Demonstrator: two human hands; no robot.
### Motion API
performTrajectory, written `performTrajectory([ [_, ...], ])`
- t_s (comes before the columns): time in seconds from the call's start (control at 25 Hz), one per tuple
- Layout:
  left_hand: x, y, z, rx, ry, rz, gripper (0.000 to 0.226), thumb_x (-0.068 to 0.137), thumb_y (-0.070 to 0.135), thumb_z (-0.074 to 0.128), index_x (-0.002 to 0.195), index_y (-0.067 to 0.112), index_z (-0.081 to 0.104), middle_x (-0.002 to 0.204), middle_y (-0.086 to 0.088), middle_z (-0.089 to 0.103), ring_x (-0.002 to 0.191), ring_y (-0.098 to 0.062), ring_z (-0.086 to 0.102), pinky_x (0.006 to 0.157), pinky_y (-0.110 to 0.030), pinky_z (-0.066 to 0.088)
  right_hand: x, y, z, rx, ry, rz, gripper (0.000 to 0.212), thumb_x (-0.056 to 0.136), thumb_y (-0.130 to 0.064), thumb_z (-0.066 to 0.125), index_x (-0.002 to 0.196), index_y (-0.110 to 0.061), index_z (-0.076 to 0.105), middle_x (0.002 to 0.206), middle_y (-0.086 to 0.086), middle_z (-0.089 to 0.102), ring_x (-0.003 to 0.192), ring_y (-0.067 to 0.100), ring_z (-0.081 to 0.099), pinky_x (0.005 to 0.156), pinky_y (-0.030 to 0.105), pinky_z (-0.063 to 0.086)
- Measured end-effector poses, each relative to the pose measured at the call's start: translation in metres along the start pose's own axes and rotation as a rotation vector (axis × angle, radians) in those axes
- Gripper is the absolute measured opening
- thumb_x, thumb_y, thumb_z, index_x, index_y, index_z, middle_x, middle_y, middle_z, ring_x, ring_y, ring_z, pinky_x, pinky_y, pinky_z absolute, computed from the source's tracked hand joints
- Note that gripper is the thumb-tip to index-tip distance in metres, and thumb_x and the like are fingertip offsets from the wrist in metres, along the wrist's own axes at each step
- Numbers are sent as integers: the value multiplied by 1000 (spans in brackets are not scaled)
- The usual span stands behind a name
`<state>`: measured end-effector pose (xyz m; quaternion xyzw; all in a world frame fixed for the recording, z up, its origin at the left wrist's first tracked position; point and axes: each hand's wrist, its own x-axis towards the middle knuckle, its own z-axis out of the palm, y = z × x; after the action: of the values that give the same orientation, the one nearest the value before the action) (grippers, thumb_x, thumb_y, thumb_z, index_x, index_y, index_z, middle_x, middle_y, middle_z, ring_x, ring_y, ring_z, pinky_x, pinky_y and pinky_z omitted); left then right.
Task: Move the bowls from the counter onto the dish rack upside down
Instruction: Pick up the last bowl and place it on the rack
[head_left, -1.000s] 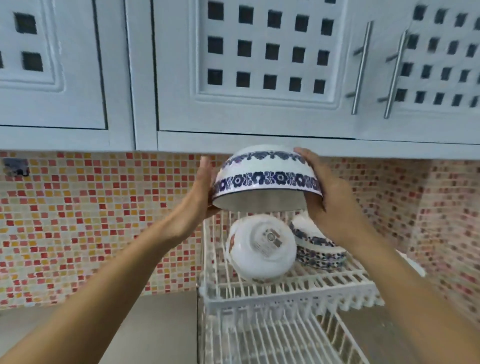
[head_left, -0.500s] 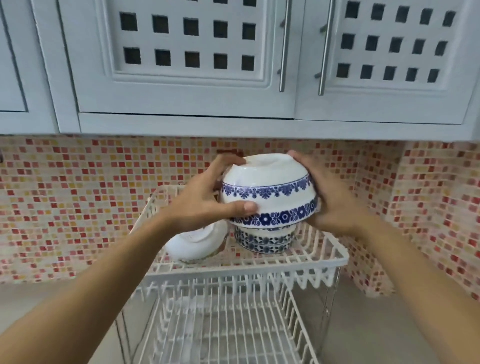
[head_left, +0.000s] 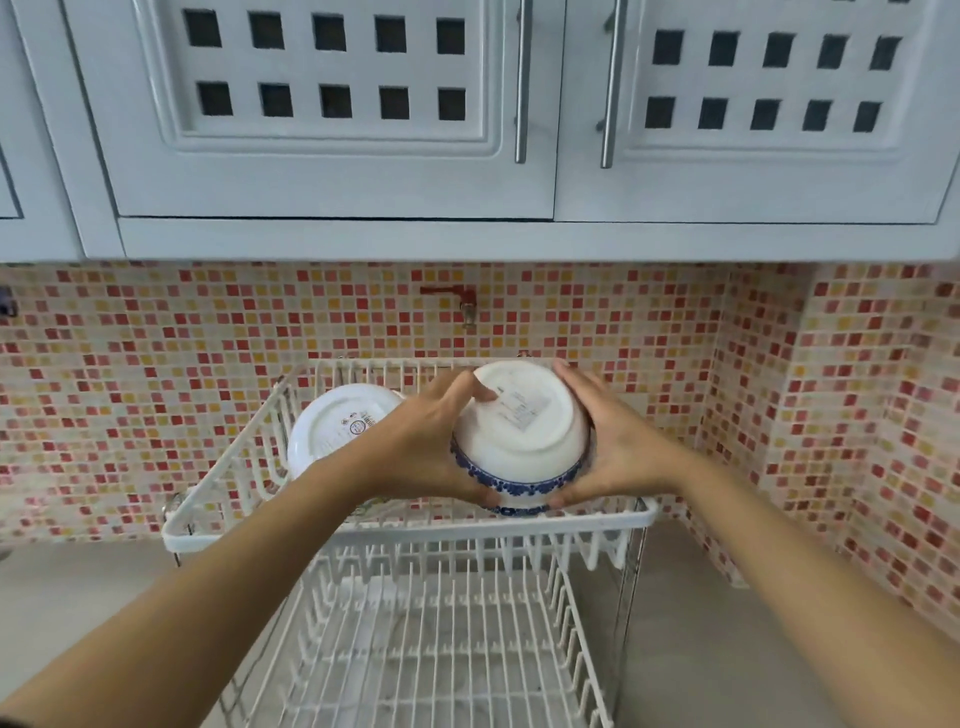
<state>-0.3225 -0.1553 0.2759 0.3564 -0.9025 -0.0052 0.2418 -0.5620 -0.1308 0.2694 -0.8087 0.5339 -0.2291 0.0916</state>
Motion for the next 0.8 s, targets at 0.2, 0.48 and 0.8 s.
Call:
performTrajectory([
  [0.2,-2,0,17,50,-9,-10,92,55,51,84,126,17,34,135,2,29,108,-9,37,87,-14,34,5,1,11,-122,-28,-15,142,52,-46,88,148,-25,-14,149,-22,-10,139,7,5,115,35,17],
  [0.48,-3,-4,30,106,18,0,97,55,54,82,129,14,34,139,-3,24,123,-19,38,100,-23,38,7,7,15,-184,-42,-42,139,53,-45,86,145,-33,-17,144,-24,-10,139,23,20,112,41,30],
  [0.8,-1,-5,35,101,-23,-74,100,65,44,80,141,20,20,158,-8,4,145,-28,17,116,-39,29,8,7,18,-194,22,-64,135,58,-46,84,149,-20,-12,159,-5,-10,142,4,-4,110,20,0],
])
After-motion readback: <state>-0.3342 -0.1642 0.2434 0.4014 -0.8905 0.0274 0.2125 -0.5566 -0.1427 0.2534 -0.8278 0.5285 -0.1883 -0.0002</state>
